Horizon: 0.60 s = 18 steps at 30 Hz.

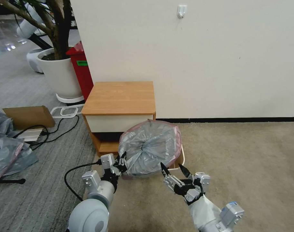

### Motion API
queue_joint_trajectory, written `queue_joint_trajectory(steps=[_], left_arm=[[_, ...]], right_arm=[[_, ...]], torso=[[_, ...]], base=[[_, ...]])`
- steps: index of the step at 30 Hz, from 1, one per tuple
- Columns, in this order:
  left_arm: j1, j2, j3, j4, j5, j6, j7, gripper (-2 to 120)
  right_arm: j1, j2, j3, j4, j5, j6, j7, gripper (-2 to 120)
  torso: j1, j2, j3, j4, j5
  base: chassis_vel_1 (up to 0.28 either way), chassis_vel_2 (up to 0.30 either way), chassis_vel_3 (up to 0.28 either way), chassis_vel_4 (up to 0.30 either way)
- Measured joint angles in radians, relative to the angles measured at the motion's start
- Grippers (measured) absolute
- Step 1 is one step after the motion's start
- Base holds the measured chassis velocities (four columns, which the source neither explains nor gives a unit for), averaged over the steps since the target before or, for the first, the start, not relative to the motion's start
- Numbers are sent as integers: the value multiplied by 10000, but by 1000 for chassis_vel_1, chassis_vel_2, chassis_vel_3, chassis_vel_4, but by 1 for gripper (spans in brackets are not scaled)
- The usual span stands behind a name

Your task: Pick up the garbage bag from the table and place it over the trash can.

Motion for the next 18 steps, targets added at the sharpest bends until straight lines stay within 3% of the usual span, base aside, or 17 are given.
queue_joint_trajectory(steps=[18], left_arm=[[190, -75, 23, -230, 24, -74, 12, 9]], right_arm=[[115, -91, -263, -57, -202, 229, -2, 18]], torso=[[0, 0, 0, 0, 1]], base=[[0, 0, 0, 0]])
